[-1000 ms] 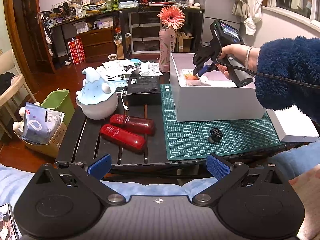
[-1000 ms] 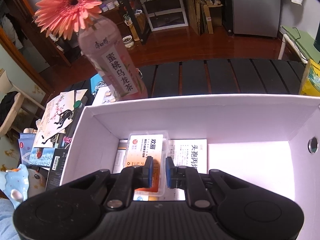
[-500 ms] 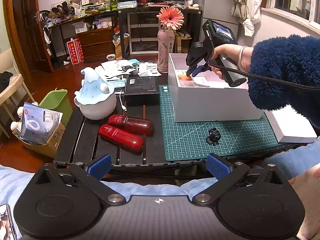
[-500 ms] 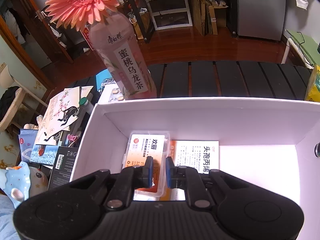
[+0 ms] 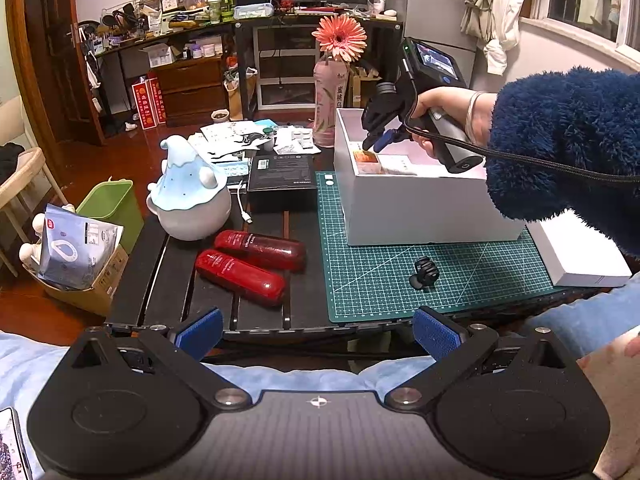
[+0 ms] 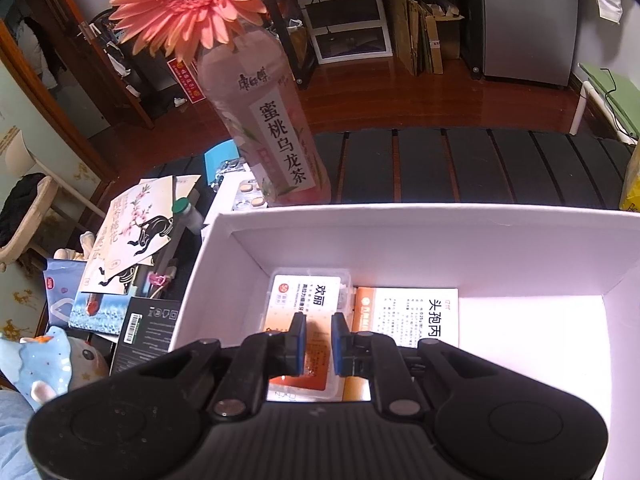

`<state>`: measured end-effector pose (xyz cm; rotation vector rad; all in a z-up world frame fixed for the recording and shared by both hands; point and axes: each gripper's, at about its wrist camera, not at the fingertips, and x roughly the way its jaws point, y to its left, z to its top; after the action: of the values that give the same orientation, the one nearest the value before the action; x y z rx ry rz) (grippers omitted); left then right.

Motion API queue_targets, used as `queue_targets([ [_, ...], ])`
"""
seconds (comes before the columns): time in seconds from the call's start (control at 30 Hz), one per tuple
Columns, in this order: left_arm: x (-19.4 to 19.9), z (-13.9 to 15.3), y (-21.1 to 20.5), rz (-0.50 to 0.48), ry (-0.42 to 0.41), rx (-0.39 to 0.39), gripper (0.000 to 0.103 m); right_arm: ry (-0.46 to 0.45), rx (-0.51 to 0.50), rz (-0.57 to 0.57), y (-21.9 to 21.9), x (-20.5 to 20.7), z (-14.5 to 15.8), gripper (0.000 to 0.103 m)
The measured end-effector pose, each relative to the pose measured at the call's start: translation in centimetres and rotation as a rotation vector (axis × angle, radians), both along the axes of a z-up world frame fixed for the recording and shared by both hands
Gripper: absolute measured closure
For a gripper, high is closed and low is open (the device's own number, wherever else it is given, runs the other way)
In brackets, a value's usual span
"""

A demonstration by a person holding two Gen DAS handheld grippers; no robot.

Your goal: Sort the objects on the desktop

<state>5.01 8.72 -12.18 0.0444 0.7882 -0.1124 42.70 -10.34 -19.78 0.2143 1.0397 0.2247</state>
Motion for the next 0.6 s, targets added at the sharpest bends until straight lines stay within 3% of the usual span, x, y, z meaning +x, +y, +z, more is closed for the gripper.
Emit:
queue_targets([
  [0.6, 0.4, -0.2, 0.3, 0.002, 0.002, -0.011, 0.0, 0.016, 0.021, -0.027, -1.0, 0.0, -0.7, 0.088],
])
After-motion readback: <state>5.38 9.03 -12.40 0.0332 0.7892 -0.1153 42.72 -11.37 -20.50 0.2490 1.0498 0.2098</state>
